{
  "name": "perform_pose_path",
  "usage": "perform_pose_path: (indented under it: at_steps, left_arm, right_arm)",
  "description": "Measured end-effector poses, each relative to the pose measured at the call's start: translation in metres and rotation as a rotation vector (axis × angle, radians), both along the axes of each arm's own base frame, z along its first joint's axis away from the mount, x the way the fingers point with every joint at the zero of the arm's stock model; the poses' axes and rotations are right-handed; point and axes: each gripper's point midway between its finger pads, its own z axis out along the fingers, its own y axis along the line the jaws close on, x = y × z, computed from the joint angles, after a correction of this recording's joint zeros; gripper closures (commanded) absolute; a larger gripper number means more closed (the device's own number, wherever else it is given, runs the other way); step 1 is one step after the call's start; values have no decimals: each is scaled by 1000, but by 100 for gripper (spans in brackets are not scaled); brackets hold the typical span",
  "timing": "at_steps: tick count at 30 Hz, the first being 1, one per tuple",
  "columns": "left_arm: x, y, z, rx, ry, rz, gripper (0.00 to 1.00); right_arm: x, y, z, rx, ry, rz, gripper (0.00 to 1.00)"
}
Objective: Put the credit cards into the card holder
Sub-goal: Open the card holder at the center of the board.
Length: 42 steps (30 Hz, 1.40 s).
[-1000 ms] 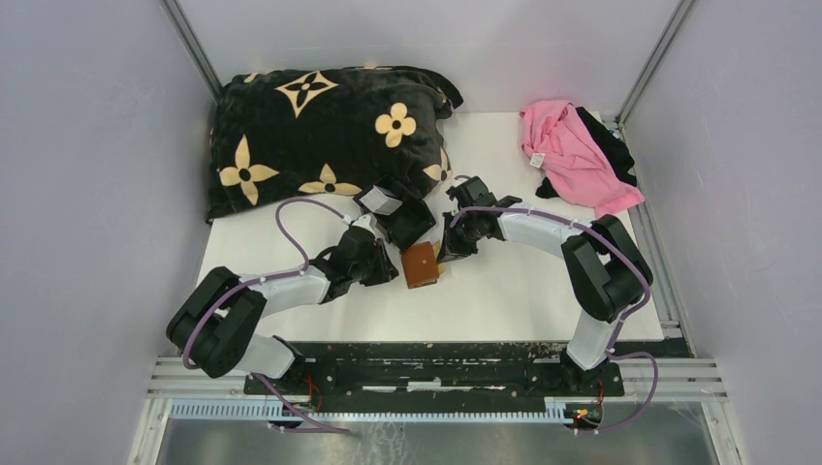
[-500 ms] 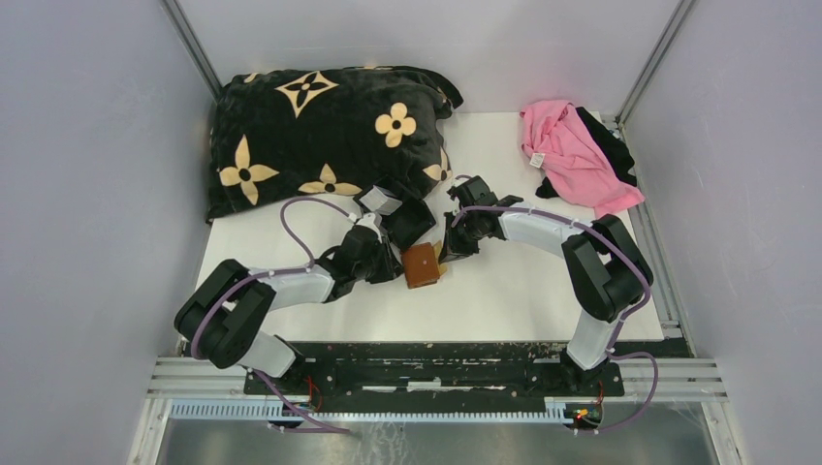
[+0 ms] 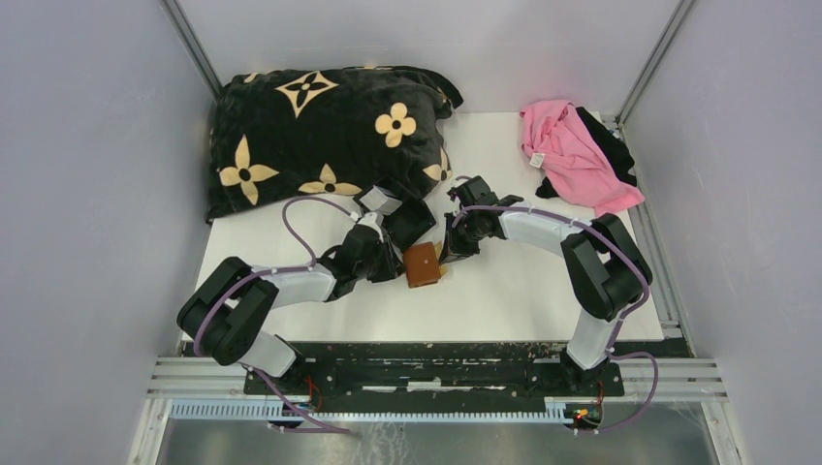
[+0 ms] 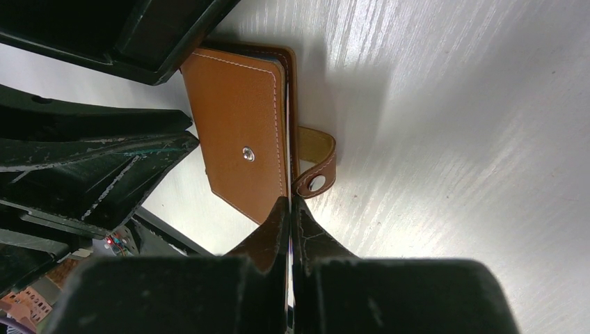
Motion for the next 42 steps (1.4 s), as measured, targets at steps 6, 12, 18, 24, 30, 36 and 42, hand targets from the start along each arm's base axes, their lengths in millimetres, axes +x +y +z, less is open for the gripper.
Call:
perform_pose_path:
  at_steps: [6, 12, 18, 24, 30, 36, 42]
  left_arm:
    - [0, 1, 0, 3, 0, 2, 66]
    - [-4, 7, 1, 18, 6, 12, 66]
    - [-8, 9, 0, 21, 9, 12, 66]
    - [-7, 8, 0, 16, 7, 10, 66]
    - [-3, 1, -1, -9, -4, -5, 66]
    - [-2, -2, -1, -23, -10, -14, 67]
    - [-1, -4, -1, -30, -17, -16, 67]
  right_arm:
    - [0, 0, 1, 1, 3, 1, 99]
    - [0, 0, 2, -1, 6, 0, 99]
    - [1, -1, 2, -2, 7, -3, 99]
    - [1, -1, 3, -1, 8, -3, 99]
    - [1, 0, 4, 2, 8, -2, 99]
    - [1, 0, 4, 2, 8, -2, 99]
    - [1, 0, 5, 6, 9, -1, 99]
